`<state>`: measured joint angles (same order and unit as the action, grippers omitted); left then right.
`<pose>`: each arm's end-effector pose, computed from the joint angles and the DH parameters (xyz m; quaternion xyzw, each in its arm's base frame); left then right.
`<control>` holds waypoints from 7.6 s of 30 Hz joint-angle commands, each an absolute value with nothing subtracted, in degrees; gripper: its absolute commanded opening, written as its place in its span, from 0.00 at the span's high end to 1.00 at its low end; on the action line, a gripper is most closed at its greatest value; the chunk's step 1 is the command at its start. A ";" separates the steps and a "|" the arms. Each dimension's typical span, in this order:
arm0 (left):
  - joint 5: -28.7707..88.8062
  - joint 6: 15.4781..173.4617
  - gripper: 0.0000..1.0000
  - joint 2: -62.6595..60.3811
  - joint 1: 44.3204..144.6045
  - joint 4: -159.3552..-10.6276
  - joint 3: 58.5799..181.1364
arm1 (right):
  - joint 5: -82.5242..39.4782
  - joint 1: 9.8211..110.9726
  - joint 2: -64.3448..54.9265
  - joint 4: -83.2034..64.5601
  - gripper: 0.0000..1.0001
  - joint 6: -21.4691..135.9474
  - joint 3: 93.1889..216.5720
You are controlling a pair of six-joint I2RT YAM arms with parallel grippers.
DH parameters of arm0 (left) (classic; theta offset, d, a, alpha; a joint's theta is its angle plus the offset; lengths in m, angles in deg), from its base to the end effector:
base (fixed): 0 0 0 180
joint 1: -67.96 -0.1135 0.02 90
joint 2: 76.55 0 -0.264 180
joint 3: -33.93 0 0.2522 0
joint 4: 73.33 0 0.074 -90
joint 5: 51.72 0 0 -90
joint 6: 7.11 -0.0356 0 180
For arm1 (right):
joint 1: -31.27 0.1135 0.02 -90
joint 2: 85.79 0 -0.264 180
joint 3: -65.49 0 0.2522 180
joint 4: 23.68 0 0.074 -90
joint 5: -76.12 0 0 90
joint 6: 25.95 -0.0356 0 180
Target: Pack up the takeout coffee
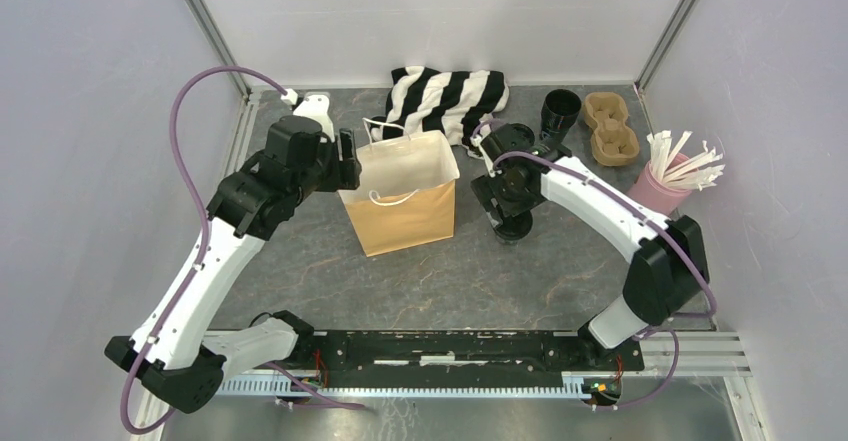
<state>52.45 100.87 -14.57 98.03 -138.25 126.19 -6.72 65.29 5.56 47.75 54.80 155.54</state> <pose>0.1801 -0.0942 0.4120 0.0356 0.8799 -0.0879 0.4655 0.2601 0.1702 0.2673 -0.2025 0.9658 -0.0021 0.1621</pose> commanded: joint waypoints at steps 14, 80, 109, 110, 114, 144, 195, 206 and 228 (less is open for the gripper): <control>58.36 114.29 0.29 -13.92 97.86 -143.67 131.08 | -3.19 64.86 -21.20 34.34 0.20 69.00 155.16; 48.88 96.66 0.98 -41.49 97.85 -87.31 80.88 | 7.69 100.35 12.47 49.24 0.33 78.12 191.67; 38.56 90.01 0.98 -54.04 97.94 -86.12 71.63 | 16.17 97.86 12.34 41.64 0.31 84.88 177.54; 38.54 90.02 0.98 -54.26 97.93 -86.27 71.49 | 16.07 97.80 12.42 41.25 0.31 84.84 177.29; 33.86 89.59 0.98 -54.23 97.93 -87.94 71.17 | 14.44 97.82 13.22 40.42 0.32 83.41 176.74; 28.09 96.65 0.98 -55.44 97.94 -95.11 73.66 | 18.13 97.31 8.15 27.63 0.32 80.97 162.47; 33.69 96.23 0.98 -56.10 97.93 -93.23 72.91 | 9.56 93.40 3.66 18.93 0.31 102.99 151.87; 31.87 97.66 0.98 -56.27 97.93 -93.46 72.96 | 9.87 92.06 2.56 18.41 0.31 105.44 148.78; 29.65 98.59 0.98 -53.45 97.93 -93.33 73.59 | 6.04 89.71 2.74 13.35 0.32 107.33 146.02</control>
<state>30.18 97.20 -54.07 97.94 -94.06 72.84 7.72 90.25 3.16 13.61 107.30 145.05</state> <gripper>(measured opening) 0.022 0.692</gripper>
